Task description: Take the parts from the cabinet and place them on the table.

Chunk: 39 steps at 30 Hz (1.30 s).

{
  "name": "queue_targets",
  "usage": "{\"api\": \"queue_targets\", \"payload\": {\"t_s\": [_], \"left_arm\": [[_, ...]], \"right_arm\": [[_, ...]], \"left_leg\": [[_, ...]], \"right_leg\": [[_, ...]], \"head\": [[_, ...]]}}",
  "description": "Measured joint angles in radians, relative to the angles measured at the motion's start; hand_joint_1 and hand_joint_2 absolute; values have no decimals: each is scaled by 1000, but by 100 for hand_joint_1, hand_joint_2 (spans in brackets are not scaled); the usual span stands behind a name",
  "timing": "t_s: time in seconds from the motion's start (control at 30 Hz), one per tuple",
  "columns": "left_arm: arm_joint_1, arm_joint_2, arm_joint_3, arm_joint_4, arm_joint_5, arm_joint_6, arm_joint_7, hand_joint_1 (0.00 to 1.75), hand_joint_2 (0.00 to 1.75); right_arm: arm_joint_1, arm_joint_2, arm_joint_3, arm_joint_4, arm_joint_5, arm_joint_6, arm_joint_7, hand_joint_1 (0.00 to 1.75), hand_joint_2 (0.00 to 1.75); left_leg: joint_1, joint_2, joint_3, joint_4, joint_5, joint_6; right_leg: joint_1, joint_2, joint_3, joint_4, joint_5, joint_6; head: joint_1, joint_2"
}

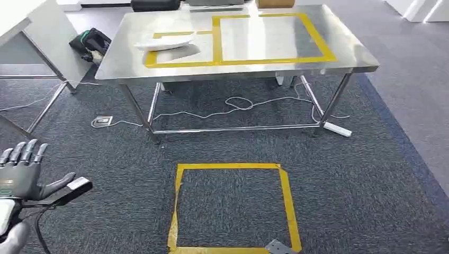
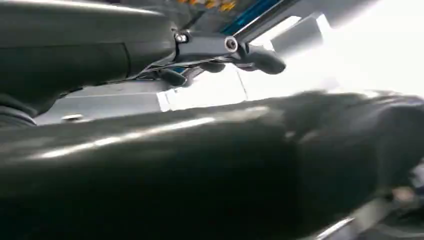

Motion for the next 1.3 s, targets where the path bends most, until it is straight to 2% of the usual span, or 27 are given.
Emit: {"api": "queue_targets", "payload": {"t_s": [0.03, 0.07, 0.13, 0.2, 0.27, 0.3, 0.33, 0.37, 0.4, 0.53, 0.6, 0.63, 0.7, 0.73, 0.77, 0.83, 0.87, 0.9, 0.93, 1.0, 1.03, 1.07, 1.1, 1.13, 1.2, 1.23, 1.3], "left_arm": [[17, 8, 31, 2, 4, -8, 0, 0, 0], [29, 14, 63, 3, 9, -10, 0, 0, 0], [41, 16, 138, 6, 39, -21, -24, 0, 0], [72, 15, 214, 6, 60, -37, -45, 0, 0], [115, 9, 298, 6, 77, -48, -65, 0, 0], [130, 6, 342, 6, 85, -48, -75, 0, 0], [140, 3, 374, 6, 87, -48, -82, 0, 0], [143, 0, 400, 6, 88, -48, -87, 0, 0], [140, -3, 422, 6, 89, -47, -91, 0, 0], [190, -26, 507, 11, 106, -46, -115, 0, 0], [202, -48, 566, 22, 110, -42, -148, 0, 0], [203, -70, 601, 37, 113, -39, -167, 0, 0], [218, -103, 664, 73, 116, -35, -208, 0, 0], [226, -121, 704, 100, 116, -30, -232, 0, 0], [231, -132, 741, 124, 116, -27, -254, 0, 0], [230, -162, 829, 179, 128, -27, -298, 0, 0], [227, -177, 879, 216, 145, -29, -321, 0, 0], [225, -193, 924, 253, 161, -28, -339, 0, 0], [224, -202, 969, 287, 171, -23, -356, 0, 0], [232, -218, 1041, 344, 177, -18, -378, 0, 0], [230, -220, 1072, 368, 186, -23, -380, 0, 0], [229, -225, 1100, 390, 199, -37, -380, 0, 0], [218, -227, 1134, 427, 217, -54, -368, 0, 0], [202, -233, 1174, 466, 235, -72, -349, 0, 0], [186, -250, 1244, 542, 272, -84, -297, 0, 0], [184, -262, 1281, 583, 287, -79, -259, 0, 0], [183, -277, 1338, 646, 309, -51, -187, 0, 0]], "right_arm": [[2, 0, -1, 0, 0, 0, 1, 0, 0], [2, 0, -1, 0, 0, 0, 2, 0, 0], [8, 0, 0, 0, 0, -2, 6, 0, 0], [15, 0, -1, 0, 0, -2, 9, 0, 0], [18, 0, -1, 0, -1, 0, 10, 0, 0], [18, 0, -2, 0, -2, 1, 10, 0, 0], [17, 0, -2, 0, -2, 1, 9, 0, 0], [16, 0, -2, 0, -2, 2, 9, 0, 0], [17, 0, -2, 0, -3, 2, 8, 0, 0], [10, 0, -3, 0, -5, 5, 5, 0, 0], [8, 0, -5, 0, -9, 5, 1, 0, 0], [10, 0, -9, 0, -12, 5, 0, 0, 0], [16, 0, -15, 0, -19, 5, 0, 0, 0], [18, 0, -21, 0, -20, 4, 0, 0, 0], [19, 0, -26, 0, -23, 3, 0, 0, 0], [17, 0, -32, 0, -24, -1, 0, 0, 0], [17, 0, -36, 0, -27, -3, 0, 0, 0], [16, -1, -40, 0, -28, -4, 1, 0, 0], [15, -1, -45, 0, -29, -8, 1, 0, 0], [14, 0, -50, 0, -30, -7, 1, 0, 0], [14, 0, -52, 0, -31, -8, 2, 0, 0], [14, 2, -53, 0, -32, -8, 3, 0, 0], [12, 2, -56, -1, -34, -12, 3, 0, 0], [13, 2, -60, -1, -35, -13, 4, 0, 0], [16, 2, -67, -1, -37, -13, 11, 0, 0], [16, 2, -72, -1, -37, -13, 13, 0, 0], [15, 2, -76, -1, -36, -12, 15, 0, 0]], "left_leg": [[4, 4, -1, 5, 0, -3], [1, 45, -17, 37, -31, 0], [-4, 90, -91, 195, -132, -2], [-5, 99, -151, 344, -198, -3], [-6, 102, -115, 311, -176, 1], [-7, 111, -62, 230, -142, 4], [-10, 142, 4, 131, -110, 7], [-15, 206, 59, 55, -96, 11], [-18, 226, 68, 28, -97, 8], [-23, 157, 57, 33, -84, 31], [-16, 134, 55, 32, -81, 42], [-16, 120, 54, 32, -80, 47], [-22, 92, 53, 32, -82, 52], [-25, 76, 53, 33, -82, 53], [-27, 60, 53, 33, -82, 53], [-29, 24, 56, 34, -83, 53], [-29, 9, 57, 34, -83, 52], [-34, 1, 53, 36, -85, 48], [-29, -10, 48, 38, -84, 43], [-19, -35, 42, 34, -79, 30], [-22, -49, 40, 32, -79, 21], [-22, -8, 39, 43, -85, 21], [-28, 50, 19, 83, -114, 16], [-27, 76, -20, 155, -153, 10], [-22, 97, -102, 307, -213, 3], [-20, 102, -125, 346, -215, 0], [-14, 109, -93, 276, -152, -3]], "right_leg": [[-3, -16, -4, -4, 8, -13], [-1, -22, -8, -4, 13, -20], [4, -49, -22, -4, 20, -27], [9, -79, -36, -4, 25, -30], [11, -102, -44, -3, 29, -29], [11, -116, -45, -3, 30, -27], [11, -130, -44, -3, 30, -24], [14, -144, -40, -2, 30, -18], [22, -160, -43, 5, 24, -8], [18, -220, -28, -7, 22, 17], [8, -113, -54, 58, -28, 24], [10, -77, -97, 154, -75, 24], [14, -59, -171, 304, -128, 23], [17, -58, -185, 320, -122, 20], [21, -57, -175, 290, -95, 15], [26, -30, -95, 117, -1, -2], [26, 14, -50, 26, 30, -11], [19, 51, -35, -1, 9, -17], [23, 35, -27, -5, 12, -13], [32, 15, -26, -2, 10, -20], [26, -2, -21, -12, 15, -28], [23, -17, -14, -21, 18, -33], [23, -30, -10, -25, 18, -38], [23, -46, -9, -25, 16, -41], [24, -79, -8, -25, 11, -41], [23, -93, -7, -24, 9, -41], [21, -119, -1, -24, 3, -35]], "head": [[-2, 0], [-2, 0], [-6, 0], [-6, 0], [-6, 0], [-5, 0], [-6, 0], [-6, 0], [-8, 0], [-5, 0], [3, 0], [7, 0], [8, 0], [8, 0], [7, 0], [8, 0], [8, 0], [5, 0], [8, 0], [7, 0], [7, 0], [7, 0], [-1, 0], [-2, 0], [-1, 0], [-2, 0], [-2, 0]]}}
